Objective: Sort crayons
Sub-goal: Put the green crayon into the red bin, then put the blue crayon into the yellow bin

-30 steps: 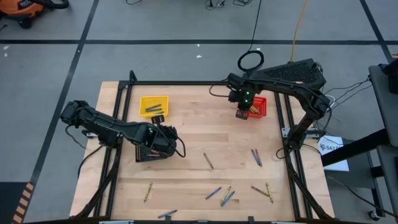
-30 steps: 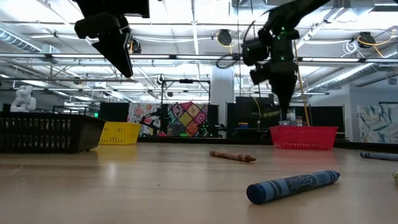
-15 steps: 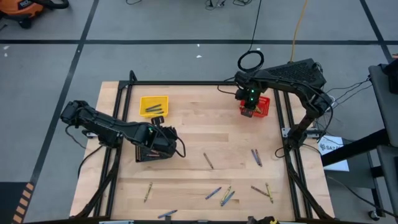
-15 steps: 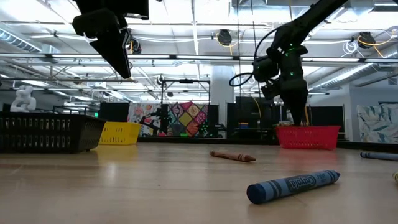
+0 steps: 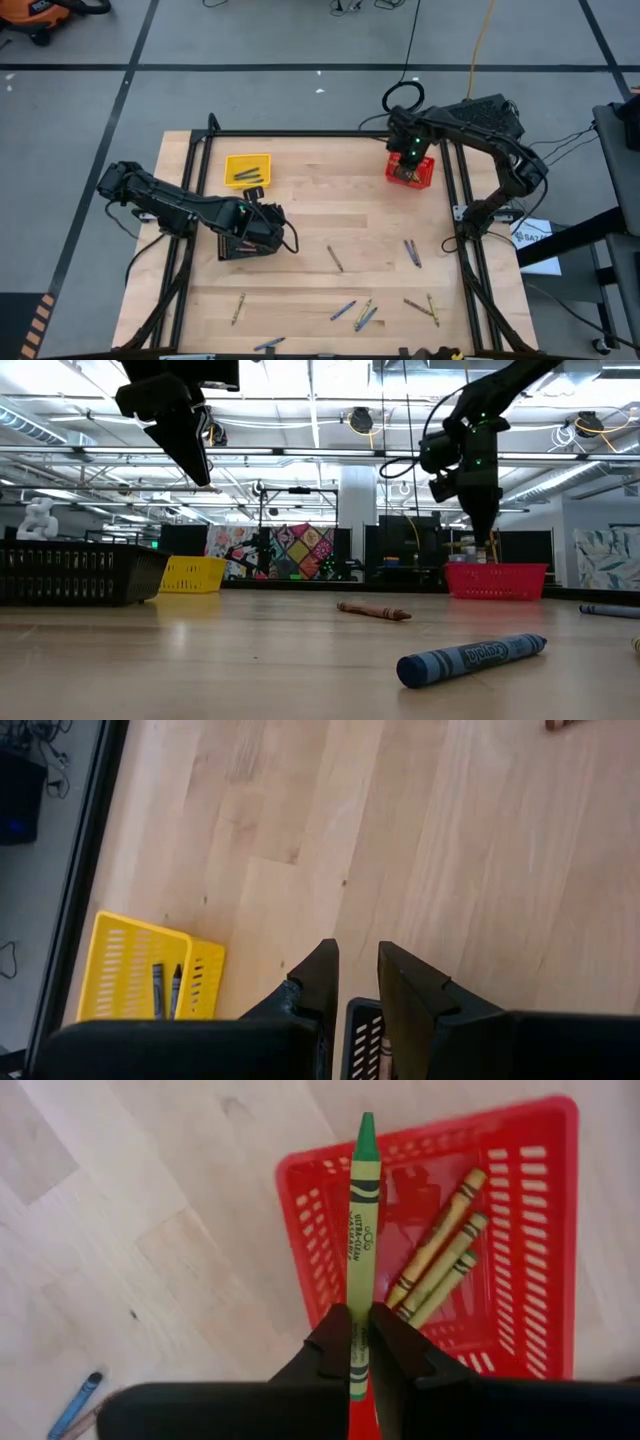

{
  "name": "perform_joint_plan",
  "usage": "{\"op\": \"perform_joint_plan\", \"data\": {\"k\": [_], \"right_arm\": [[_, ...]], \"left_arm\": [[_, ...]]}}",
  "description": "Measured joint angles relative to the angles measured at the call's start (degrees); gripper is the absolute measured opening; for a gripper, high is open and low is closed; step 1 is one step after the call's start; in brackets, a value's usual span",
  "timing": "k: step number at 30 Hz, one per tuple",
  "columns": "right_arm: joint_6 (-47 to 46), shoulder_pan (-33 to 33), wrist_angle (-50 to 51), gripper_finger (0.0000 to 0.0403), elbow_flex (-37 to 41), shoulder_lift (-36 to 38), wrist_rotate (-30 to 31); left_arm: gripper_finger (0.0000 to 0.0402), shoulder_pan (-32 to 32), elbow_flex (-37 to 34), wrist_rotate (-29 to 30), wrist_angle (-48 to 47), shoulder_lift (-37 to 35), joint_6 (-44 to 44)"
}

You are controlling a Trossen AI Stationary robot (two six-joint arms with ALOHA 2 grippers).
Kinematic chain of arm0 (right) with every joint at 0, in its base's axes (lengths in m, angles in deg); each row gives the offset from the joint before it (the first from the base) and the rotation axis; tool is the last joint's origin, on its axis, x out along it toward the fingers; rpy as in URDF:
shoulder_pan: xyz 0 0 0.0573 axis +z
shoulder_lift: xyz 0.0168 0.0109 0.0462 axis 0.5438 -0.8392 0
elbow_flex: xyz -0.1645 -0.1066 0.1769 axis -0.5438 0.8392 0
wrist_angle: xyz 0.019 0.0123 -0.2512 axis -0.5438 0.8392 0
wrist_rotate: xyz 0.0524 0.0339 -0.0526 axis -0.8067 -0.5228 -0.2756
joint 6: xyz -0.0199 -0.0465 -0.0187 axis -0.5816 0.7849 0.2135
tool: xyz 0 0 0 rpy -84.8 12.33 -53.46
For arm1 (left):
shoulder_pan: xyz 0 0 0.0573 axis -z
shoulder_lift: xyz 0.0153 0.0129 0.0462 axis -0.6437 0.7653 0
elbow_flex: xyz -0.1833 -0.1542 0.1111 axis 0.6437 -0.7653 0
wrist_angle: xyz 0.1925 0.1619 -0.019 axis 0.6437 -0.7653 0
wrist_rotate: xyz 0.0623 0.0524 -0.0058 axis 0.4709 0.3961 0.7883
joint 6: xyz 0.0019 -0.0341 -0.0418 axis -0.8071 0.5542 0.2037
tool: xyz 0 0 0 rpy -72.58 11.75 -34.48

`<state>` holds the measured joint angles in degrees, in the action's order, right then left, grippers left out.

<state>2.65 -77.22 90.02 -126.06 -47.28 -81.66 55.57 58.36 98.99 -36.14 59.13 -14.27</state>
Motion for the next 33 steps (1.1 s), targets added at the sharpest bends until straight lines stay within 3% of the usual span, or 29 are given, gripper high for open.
{"op": "perform_joint_plan", "data": {"k": [12, 19, 33], "right_arm": [[-1.2, -0.8, 3.3, 0.0007, 2.4, 0.0, 0.6], [-2.8, -0.8, 1.8, 0.0019, 6.9, 0.0, 11.9], [-7.8, -0.7, -1.6, 0.0070, 7.1, 0.0, 12.0]], "left_arm": [[0.0068, 0.0, 0.0, 0.2, 0.0, 0.0, -0.3], [0.0068, 0.0, 0.0, 0.2, 0.0, 0.0, -0.3], [0.0068, 0.0, 0.0, 0.6, 0.1, 0.0, -4.5]]}}
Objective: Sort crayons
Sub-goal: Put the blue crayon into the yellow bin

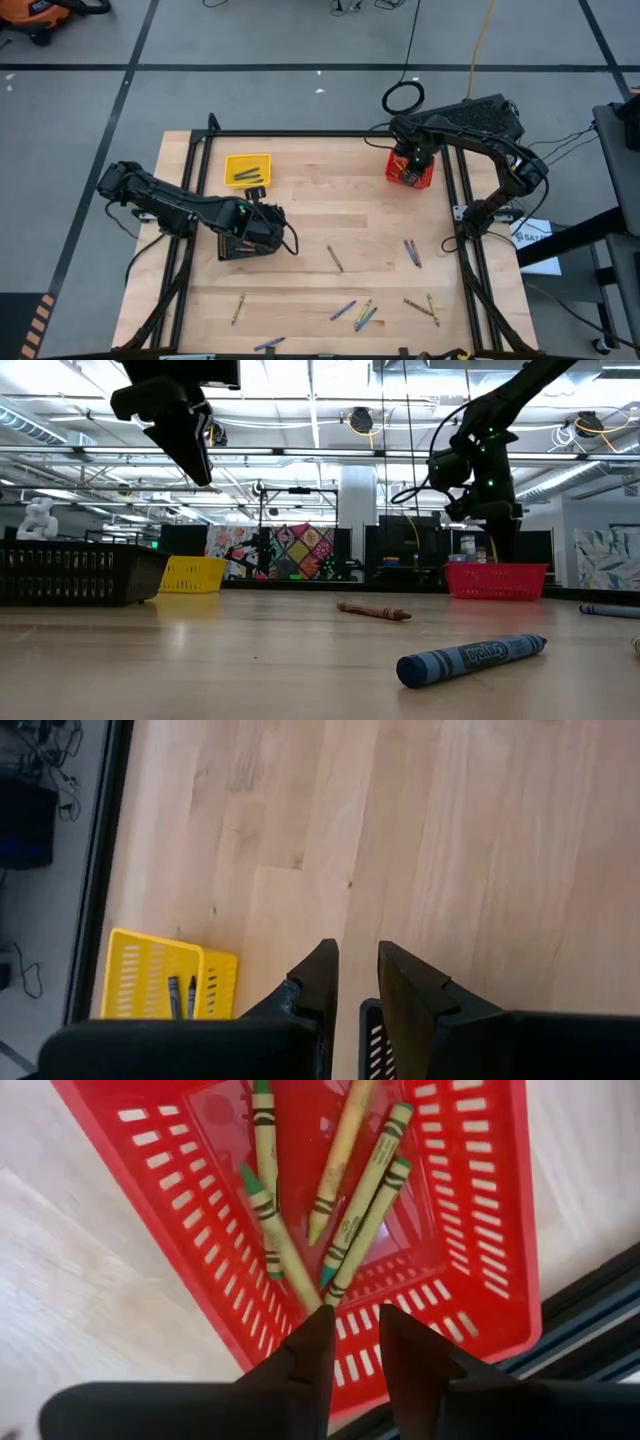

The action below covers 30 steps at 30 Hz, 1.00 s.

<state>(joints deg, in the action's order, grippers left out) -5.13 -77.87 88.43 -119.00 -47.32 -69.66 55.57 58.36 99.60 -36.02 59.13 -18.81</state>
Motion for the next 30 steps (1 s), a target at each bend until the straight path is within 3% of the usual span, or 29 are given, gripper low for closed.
{"op": "perform_joint_plan", "data": {"k": [12, 22, 30], "right_arm": [[-7.5, 0.9, 1.5, 0.0070, 0.0, 0.0, -0.1], [-12.7, 7.4, 3.2, 0.0070, -1.0, 0.9, -0.1], [-14.9, 11.5, 2.6, 0.0070, -6.6, 6.6, -0.1]], "left_arm": [[0.0068, -1.8, 0.0, 0.4, 0.6, 0.0, -3.3], [0.0068, -4.7, 0.0, 0.5, 4.7, 0.0, -3.3], [0.0068, -6.1, 0.0, 1.1, 4.6, 0.0, -3.1]]}}
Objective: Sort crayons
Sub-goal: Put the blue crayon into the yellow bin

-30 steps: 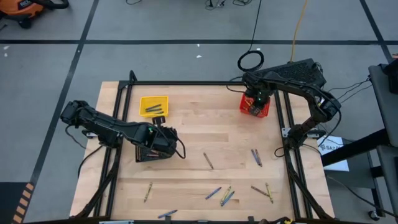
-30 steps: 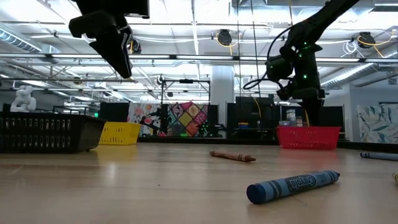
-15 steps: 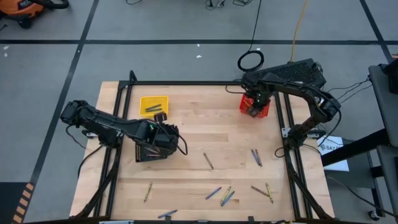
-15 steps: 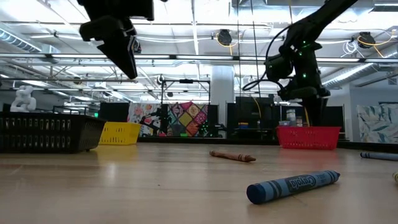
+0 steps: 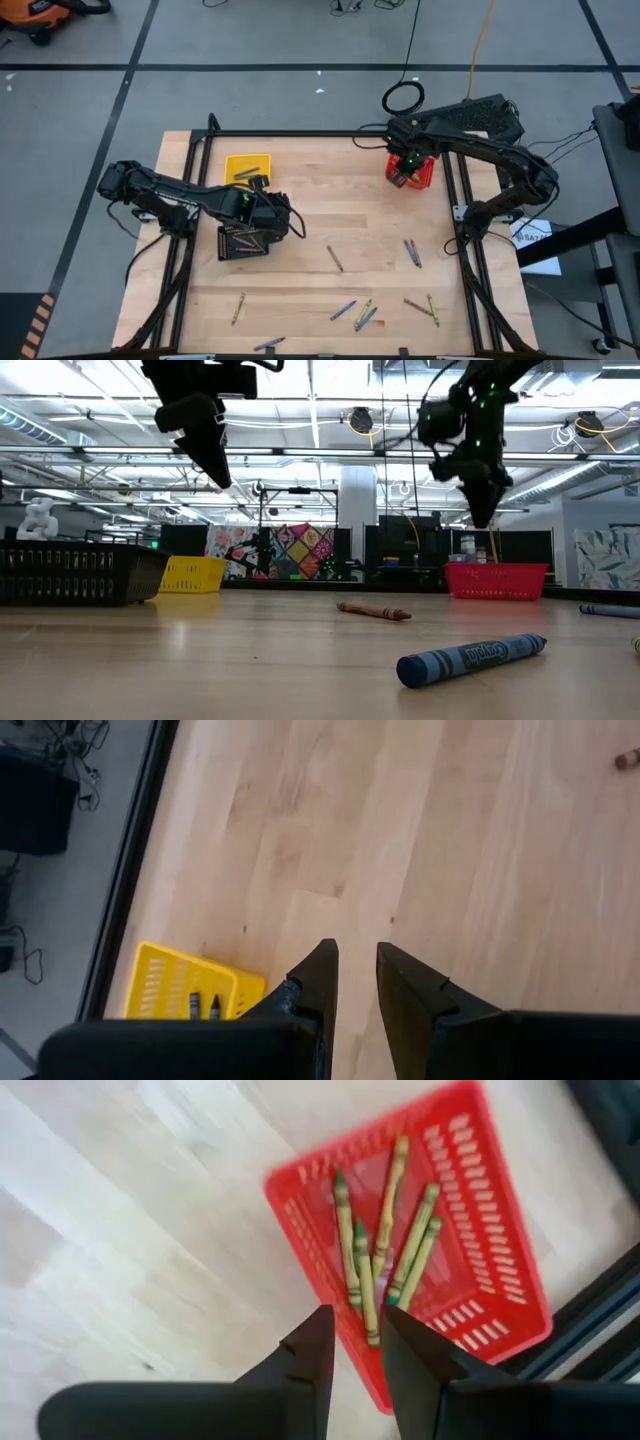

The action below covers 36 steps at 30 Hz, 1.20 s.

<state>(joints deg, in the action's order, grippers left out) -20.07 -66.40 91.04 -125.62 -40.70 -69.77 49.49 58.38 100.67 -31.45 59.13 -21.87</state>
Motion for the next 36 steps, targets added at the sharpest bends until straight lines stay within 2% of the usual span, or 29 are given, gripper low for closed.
{"op": "perform_joint_plan", "data": {"k": [5, 14, 25, 36], "right_arm": [[-2.2, 1.2, 0.0, 0.0070, -1.0, 4.6, -0.1], [-2.7, 1.4, 0.2, 0.0070, -1.0, 9.7, -0.1], [-2.5, 1.4, 0.2, 0.0070, -1.0, 10.1, -0.1], [-0.5, 1.4, 0.2, 0.0070, -1.0, 10.1, -0.1]], "left_arm": [[0.0068, -0.1, 0.0, -1.3, 0.6, 0.0, 0.3], [0.0068, -0.2, 0.0, -2.1, 7.5, 0.0, -3.1], [0.0068, -3.9, 0.0, -11.6, 7.5, 0.0, -3.2], [0.0068, -5.7, 0.0, -11.7, 9.3, 0.0, -5.5]]}}
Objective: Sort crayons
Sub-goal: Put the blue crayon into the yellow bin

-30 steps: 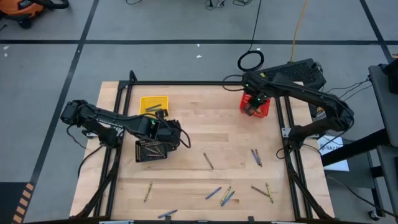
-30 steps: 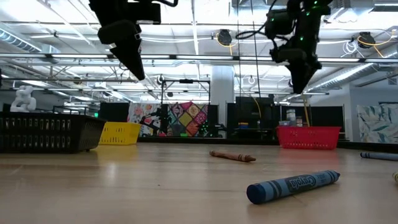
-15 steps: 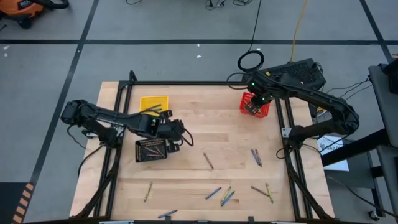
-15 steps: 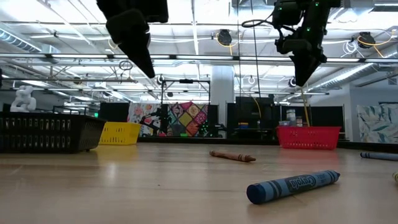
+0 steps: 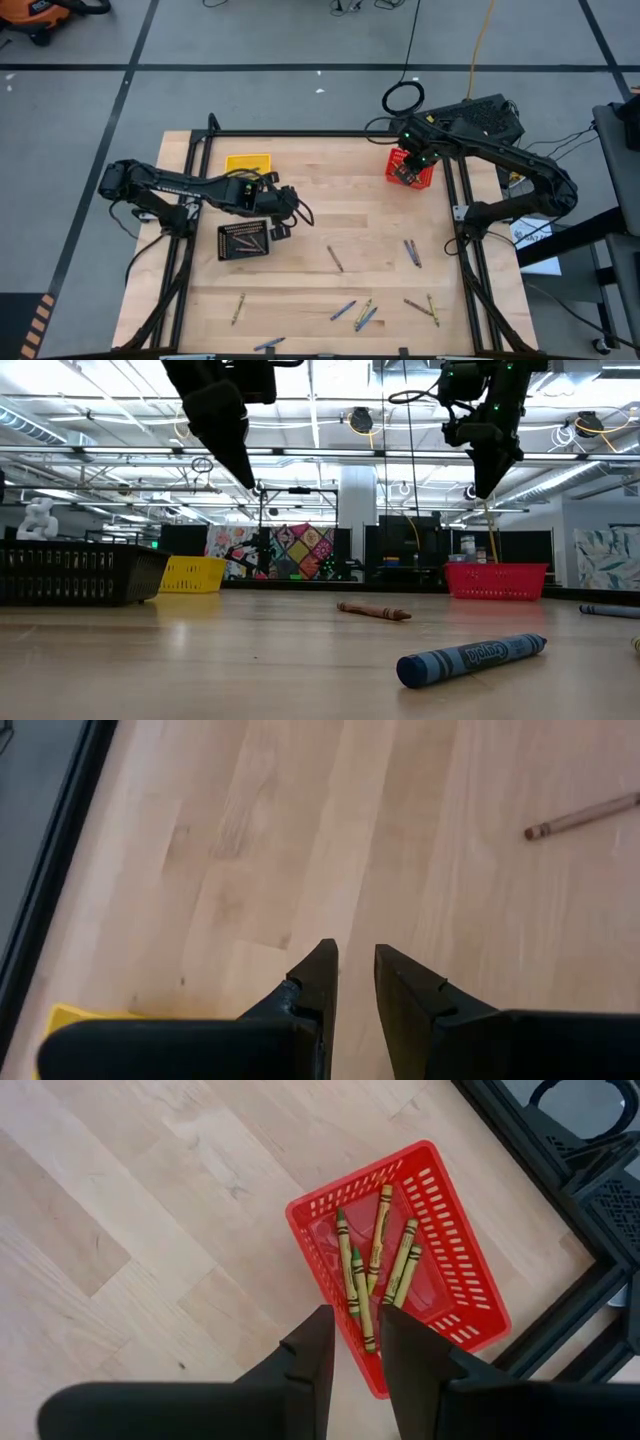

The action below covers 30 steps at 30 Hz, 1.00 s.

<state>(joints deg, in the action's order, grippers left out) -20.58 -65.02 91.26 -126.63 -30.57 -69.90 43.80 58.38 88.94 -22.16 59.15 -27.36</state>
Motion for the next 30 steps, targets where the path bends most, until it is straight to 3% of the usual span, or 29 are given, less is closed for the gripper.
{"op": "perform_joint_plan", "data": {"k": [4, 11, 15, 18, 20, 24, 30], "right_arm": [[0.0, 0.0, -0.2, 0.0070, 0.0, 0.0, 0.0], [0.0, 0.0, -0.5, 0.0070, 0.0, 0.0, 0.0], [-0.1, 0.0, -0.4, 0.0070, 0.0, 0.0, 0.0], [-1.3, 0.0, -0.5, 0.0070, 0.0, 0.0, 0.0], [-2.1, 0.0, -0.5, 0.0070, 0.0, 0.0, 0.0], [-2.4, 0.0, -0.9, 0.0070, 0.0, 0.0, 0.0], [-1.6, 0.0, -3.3, 0.0070, 0.0, 0.0, 0.0]], "left_arm": [[0.0068, -0.4, 0.0, -0.5, 1.5, 0.0, -0.2], [0.0068, -1.8, 0.0, -8.7, 3.9, 0.0, -0.2], [0.0068, -1.9, 0.0, -10.4, 5.1, 0.0, -0.2], [0.0068, -1.8, 0.0, -10.4, 7.5, 0.8, 3.3], [0.0068, -1.7, 0.0, -13.7, 7.7, 1.3, 5.1], [0.0068, 2.2, 0.0, -22.5, 8.5, 2.3, -4.6], [0.0068, 6.9, 0.0, -22.0, 14.3, 4.5, -10.2]]}}
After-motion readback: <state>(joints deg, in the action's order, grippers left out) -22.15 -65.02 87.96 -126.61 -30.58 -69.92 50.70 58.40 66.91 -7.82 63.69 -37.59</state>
